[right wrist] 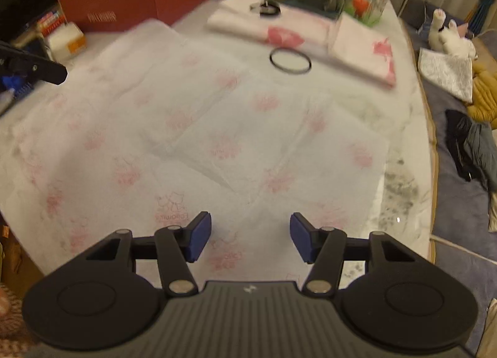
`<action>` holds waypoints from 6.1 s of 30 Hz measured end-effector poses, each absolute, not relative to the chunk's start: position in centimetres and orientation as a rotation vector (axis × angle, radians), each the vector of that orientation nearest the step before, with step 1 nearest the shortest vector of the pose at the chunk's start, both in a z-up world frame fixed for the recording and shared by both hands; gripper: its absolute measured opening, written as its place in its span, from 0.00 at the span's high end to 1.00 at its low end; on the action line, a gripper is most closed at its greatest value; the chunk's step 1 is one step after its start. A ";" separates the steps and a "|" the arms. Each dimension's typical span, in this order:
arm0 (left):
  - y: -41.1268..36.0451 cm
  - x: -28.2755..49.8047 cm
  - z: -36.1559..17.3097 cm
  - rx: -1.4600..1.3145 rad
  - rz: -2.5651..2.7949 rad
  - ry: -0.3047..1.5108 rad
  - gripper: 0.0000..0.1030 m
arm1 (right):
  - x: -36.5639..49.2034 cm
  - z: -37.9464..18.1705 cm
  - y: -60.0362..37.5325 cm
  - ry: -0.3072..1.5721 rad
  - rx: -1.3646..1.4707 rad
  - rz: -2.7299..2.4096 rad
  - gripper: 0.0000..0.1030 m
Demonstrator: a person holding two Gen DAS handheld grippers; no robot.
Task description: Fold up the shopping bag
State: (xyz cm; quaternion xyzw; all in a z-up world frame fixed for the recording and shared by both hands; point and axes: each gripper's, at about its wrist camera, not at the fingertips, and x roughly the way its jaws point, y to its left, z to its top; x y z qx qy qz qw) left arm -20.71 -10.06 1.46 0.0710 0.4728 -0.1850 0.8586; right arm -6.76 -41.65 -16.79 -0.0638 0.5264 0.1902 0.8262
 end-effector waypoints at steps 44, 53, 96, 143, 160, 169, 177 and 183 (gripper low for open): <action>-25.1 3.1 -23.7 0.120 -0.258 0.690 0.00 | 1.6 -21.7 -43.4 0.778 0.000 0.320 0.00; -28.5 7.7 -24.3 0.117 -0.248 0.688 0.00 | 1.6 -22.4 -43.5 0.772 -0.006 0.335 0.00; -26.9 5.1 -24.9 0.098 -0.207 0.684 0.00 | 2.0 -21.9 -43.3 0.772 -0.007 0.334 0.00; -23.0 -3.6 -19.0 0.073 -0.128 0.684 0.00 | 2.1 -21.9 -43.3 0.771 -0.009 0.333 0.00; -21.3 -6.2 -17.8 0.073 -0.126 0.684 0.00 | 2.1 -21.9 -43.3 0.771 -0.009 0.333 0.00; -21.3 -6.1 -17.9 0.073 -0.125 0.684 0.00 | 2.1 -21.9 -43.3 0.771 -0.009 0.333 0.00; -21.4 -6.0 -17.9 0.073 -0.125 0.684 0.00 | 2.1 -21.9 -43.3 0.771 -0.009 0.333 0.00; -21.3 -6.3 -17.8 0.073 -0.124 0.684 0.00 | 2.1 -21.9 -43.3 0.771 -0.009 0.333 0.00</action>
